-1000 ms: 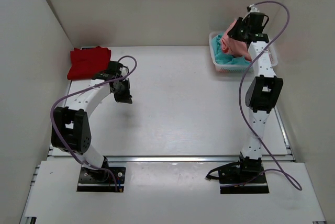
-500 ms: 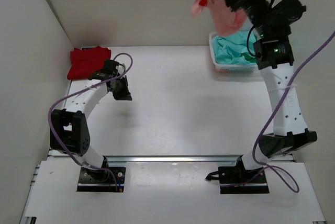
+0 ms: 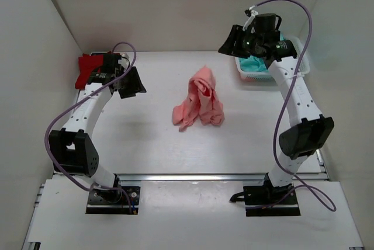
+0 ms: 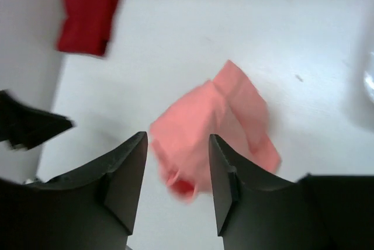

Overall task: Fold and stack the t-shirts
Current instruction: Move the tshirt to the center of the board, then flatten out the tshirt

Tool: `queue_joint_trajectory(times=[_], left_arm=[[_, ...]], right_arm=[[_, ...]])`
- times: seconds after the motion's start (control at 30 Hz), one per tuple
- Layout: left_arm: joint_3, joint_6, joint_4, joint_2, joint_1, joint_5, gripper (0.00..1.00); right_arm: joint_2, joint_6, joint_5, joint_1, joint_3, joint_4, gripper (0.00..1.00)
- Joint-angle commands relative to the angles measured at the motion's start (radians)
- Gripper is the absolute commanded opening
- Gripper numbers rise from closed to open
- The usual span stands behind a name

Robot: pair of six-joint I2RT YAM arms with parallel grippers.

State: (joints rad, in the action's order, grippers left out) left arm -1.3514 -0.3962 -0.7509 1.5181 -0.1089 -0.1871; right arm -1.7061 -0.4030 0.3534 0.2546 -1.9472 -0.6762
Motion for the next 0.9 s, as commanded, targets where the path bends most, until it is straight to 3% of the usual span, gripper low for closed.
queue_joint_trajectory(times=[0.0, 0.27, 0.43, 0.73, 0.77, 0.8, 0.83, 0.87], left_arm=[[-0.006, -0.03, 0.039, 0.039, -0.009, -0.061, 0.63], [-0.163, -0.108, 0.074, 0.305, -0.127, -0.116, 0.65], [-0.215, -0.165, 0.108, 0.428, -0.198, -0.164, 0.68], [-0.178, -0.188, 0.127, 0.514, -0.307, -0.19, 0.76], [-0.176, -0.188, 0.125, 0.528, -0.311, -0.18, 0.69], [-0.172, -0.187, 0.128, 0.528, -0.314, -0.189, 0.51], [-0.167, -0.184, 0.136, 0.534, -0.319, -0.207, 0.26], [-0.167, -0.188, 0.137, 0.527, -0.316, -0.215, 0.12]], right_arm=[[-0.055, 0.101, -0.088, -0.057, -0.073, -0.315, 0.44], [-0.023, 0.223, -0.057, 0.034, 0.293, -0.192, 0.42], [-0.004, 0.239, -0.037, 0.078, 0.473, -0.109, 0.5], [-0.067, 0.24, -0.021, 0.113, 0.582, -0.007, 0.57], [-0.079, 0.237, -0.013, 0.112, 0.585, 0.006, 0.56], [-0.095, 0.236, -0.004, 0.117, 0.577, 0.019, 0.52], [-0.121, 0.239, 0.007, 0.115, 0.571, 0.023, 0.44], [-0.125, 0.234, 0.009, 0.121, 0.561, 0.029, 0.38]])
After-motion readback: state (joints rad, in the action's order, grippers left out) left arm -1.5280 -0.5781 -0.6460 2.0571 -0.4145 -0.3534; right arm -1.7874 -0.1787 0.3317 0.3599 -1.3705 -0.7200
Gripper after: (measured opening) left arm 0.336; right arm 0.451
